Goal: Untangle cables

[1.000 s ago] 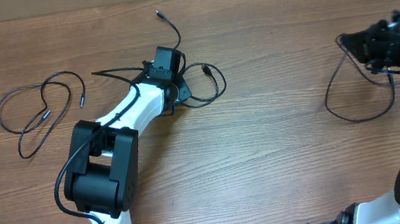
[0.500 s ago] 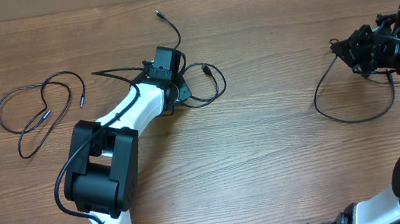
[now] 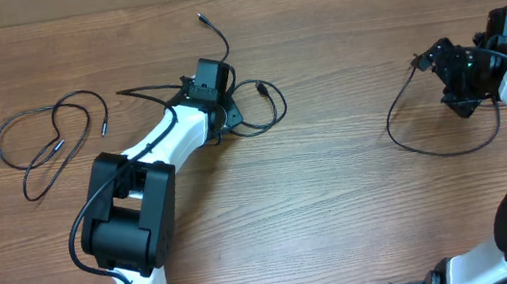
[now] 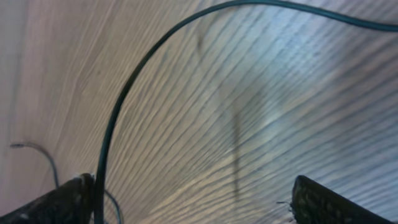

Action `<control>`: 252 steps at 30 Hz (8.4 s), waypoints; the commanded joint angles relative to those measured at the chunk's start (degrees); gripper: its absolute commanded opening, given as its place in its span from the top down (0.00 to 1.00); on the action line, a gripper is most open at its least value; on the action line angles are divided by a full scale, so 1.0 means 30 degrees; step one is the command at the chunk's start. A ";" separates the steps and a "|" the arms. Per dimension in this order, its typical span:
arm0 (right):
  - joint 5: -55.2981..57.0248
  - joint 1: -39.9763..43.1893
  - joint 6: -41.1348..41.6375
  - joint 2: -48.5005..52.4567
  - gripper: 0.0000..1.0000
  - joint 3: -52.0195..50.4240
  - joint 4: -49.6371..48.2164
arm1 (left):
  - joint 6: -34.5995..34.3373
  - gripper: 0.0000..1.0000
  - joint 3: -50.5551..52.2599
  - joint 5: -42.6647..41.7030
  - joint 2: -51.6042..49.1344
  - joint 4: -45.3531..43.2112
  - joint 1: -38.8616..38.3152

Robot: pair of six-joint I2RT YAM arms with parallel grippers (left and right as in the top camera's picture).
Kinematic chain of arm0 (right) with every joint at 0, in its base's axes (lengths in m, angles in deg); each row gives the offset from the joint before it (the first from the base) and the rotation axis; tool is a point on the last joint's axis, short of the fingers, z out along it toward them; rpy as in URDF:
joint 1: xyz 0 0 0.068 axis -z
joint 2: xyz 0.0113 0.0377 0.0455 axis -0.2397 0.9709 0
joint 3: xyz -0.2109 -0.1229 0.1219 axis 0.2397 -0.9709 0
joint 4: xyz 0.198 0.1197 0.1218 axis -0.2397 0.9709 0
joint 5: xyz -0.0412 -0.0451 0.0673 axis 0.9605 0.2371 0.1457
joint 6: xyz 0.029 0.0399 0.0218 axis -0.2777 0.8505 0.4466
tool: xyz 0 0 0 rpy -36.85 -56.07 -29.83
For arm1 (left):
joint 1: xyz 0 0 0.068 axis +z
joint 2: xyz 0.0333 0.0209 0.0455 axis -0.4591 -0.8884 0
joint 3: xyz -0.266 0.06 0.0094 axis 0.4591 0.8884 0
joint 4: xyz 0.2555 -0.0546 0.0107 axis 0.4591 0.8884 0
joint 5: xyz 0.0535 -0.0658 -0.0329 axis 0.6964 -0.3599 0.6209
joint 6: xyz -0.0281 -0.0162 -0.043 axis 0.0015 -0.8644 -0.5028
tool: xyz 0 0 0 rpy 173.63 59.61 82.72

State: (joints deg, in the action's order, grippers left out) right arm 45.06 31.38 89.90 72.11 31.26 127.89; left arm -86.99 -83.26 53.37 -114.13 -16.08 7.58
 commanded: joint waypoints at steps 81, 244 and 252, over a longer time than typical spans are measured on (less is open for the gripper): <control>-0.2266 -1.4353 -0.2790 0.1770 0.00 0.0109 -0.3803 | 0.0721 0.96 -0.9763 0.9938 -0.1180 1.5205 0.7781; 0.3235 -0.2710 0.1581 -0.2623 0.00 -0.0124 0.1880 | 0.4401 0.96 -1.3784 0.7621 0.2572 0.9624 0.7140; 0.3235 -0.2710 0.1581 -0.2623 0.00 -0.0124 0.1880 | 0.2040 0.96 -1.3741 0.7155 0.2572 1.2560 1.0958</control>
State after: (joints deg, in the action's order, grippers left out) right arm 54.24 22.99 94.47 64.22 30.73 133.79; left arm -76.26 -124.29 74.57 -106.33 20.18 37.68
